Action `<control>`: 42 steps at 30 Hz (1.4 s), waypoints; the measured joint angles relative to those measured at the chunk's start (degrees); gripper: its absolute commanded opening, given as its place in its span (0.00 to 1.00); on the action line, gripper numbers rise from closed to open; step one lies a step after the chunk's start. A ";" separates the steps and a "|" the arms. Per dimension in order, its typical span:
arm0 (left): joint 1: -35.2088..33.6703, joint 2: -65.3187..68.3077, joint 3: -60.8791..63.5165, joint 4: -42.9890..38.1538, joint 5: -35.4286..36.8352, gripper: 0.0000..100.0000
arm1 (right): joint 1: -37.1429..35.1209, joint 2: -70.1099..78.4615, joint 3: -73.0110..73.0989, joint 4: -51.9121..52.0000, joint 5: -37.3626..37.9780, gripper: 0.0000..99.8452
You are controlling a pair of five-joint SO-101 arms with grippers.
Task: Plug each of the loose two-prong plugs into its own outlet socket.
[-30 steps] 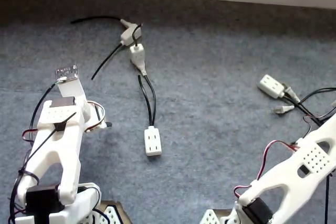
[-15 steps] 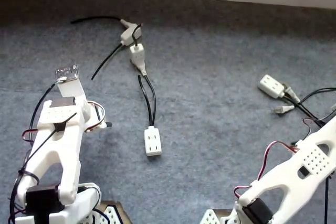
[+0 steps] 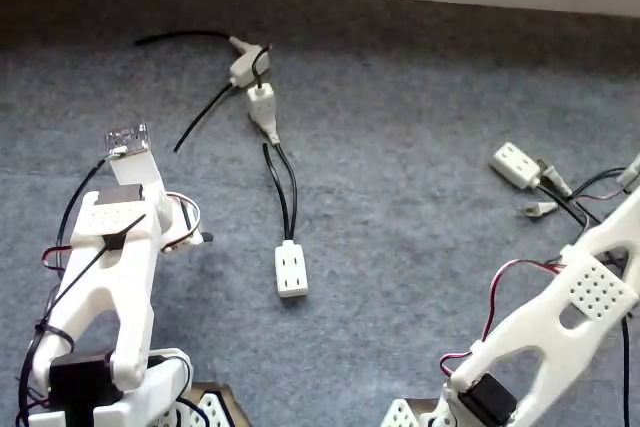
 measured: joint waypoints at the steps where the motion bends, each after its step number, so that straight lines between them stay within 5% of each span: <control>1: 0.00 0.00 0.00 0.00 0.00 0.26 | -2.02 -1.67 0.00 1.41 -0.35 0.01; 11: 0.00 0.00 0.00 0.00 0.00 0.26 | -14.77 -16.79 0.00 2.46 -17.41 0.01; 42: 0.00 0.00 0.00 0.00 0.00 0.26 | -66.37 -37.80 0.00 2.46 -18.64 0.01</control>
